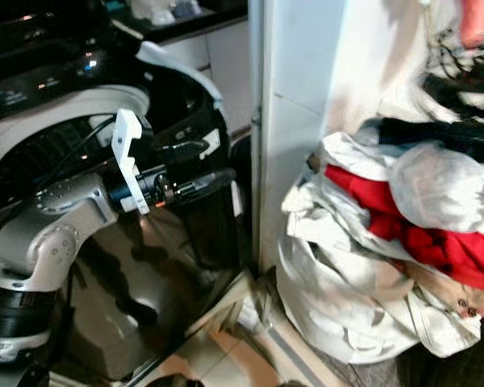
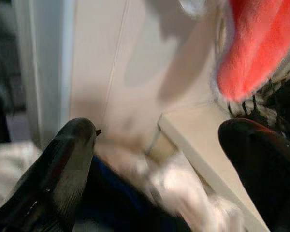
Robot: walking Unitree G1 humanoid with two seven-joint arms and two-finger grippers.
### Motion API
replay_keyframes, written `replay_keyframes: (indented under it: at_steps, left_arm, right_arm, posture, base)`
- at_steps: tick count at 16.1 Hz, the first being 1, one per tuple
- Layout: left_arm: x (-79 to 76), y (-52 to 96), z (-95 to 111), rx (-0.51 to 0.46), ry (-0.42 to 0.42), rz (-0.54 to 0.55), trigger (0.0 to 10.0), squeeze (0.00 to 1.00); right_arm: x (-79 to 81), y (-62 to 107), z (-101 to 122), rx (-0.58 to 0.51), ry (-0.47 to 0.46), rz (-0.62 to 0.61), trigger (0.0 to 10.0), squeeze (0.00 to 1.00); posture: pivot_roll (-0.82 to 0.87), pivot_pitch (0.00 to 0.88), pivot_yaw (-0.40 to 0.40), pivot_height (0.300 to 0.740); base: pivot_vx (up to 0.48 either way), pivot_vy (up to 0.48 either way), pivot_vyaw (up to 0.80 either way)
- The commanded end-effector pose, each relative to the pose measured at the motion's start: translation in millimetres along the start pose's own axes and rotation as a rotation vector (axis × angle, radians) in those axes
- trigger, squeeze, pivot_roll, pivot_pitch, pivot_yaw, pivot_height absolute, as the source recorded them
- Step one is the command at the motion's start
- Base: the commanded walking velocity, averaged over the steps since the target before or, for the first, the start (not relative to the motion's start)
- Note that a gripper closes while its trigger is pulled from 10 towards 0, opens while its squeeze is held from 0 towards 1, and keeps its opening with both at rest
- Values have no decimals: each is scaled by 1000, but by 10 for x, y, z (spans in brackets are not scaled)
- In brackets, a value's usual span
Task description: Clothes washing
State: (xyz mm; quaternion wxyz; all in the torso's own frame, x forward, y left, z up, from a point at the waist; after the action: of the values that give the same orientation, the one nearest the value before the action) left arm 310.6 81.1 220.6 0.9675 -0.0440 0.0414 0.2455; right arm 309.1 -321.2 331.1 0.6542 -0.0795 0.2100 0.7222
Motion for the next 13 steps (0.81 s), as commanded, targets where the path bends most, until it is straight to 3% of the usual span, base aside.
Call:
replay_keyframes:
  at_steps: [1, 3, 4, 6, 9, 11, 12, 13]
  left_arm:
    - [-33, 23, 29, -1, 13, 0, 10000, 0]
    - [-73, 33, 14, 7, 28, -8, 10000, 0]
    - [-119, 55, -27, 27, 44, -20, 10000, 0]
    - [-175, 73, -51, 36, 70, -49, 10000, 0]
    - [-261, 69, -74, 58, 80, -97, 10000, 0]
    - [-244, 54, -61, 58, 79, -87, 10000, 0]
    - [-240, 53, -59, 59, 78, -84, 10000, 0]
    - [-234, 56, -58, 68, 75, -83, 10000, 0]
  right_arm:
    - [-50, 71, -34, 9, -31, 39, 10000, 1000]
    - [-126, 116, -113, 21, -91, 43, 10000, 1000]
    - [-184, 134, -254, 52, -132, 40, 10000, 1000]
    - [-158, 110, -396, 85, -141, 67, 10000, 1000]
    - [-166, -12, -512, 57, -194, 64, 10000, 1000]
    - [-158, -107, -496, -30, -135, 69, 10000, 1000]
    - [-161, -138, -503, -47, -147, 64, 10000, 1000]
    - [-164, -217, -534, -61, -147, 47, 10000, 933]
  posture:
    - [-109, 0, 43, 740]
    - [-111, 0, 30, 740]
    - [-113, 0, 25, 740]
    - [-114, 0, 23, 740]
    - [-124, 0, 35, 740]
    - [-121, 0, 36, 740]
    - [-121, 0, 36, 740]
    - [-114, 0, 41, 740]
  base:
    - [0, 0, 0]
    - [0, 0, 0]
    - [0, 0, 0]
    - [0, 0, 0]
    - [0, 0, 0]
    - [0, 0, 0]
    - [0, 0, 0]
    - [0, 0, 0]
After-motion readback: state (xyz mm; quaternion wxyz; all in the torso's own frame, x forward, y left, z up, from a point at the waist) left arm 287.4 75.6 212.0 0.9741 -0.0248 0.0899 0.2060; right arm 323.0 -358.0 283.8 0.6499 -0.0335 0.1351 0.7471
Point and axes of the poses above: a point about 5 cm out from each wrist's last joint towards the gripper, its own y axis pointing back from the gripper into the wrist, its own z axis along the axis of the wrist's last joint, x = y × z, the point moved 3 cm from there along -y, pointing out of the wrist towards the gripper, and after that the axes turned 2 degrees about y, right-handed, at the moved point
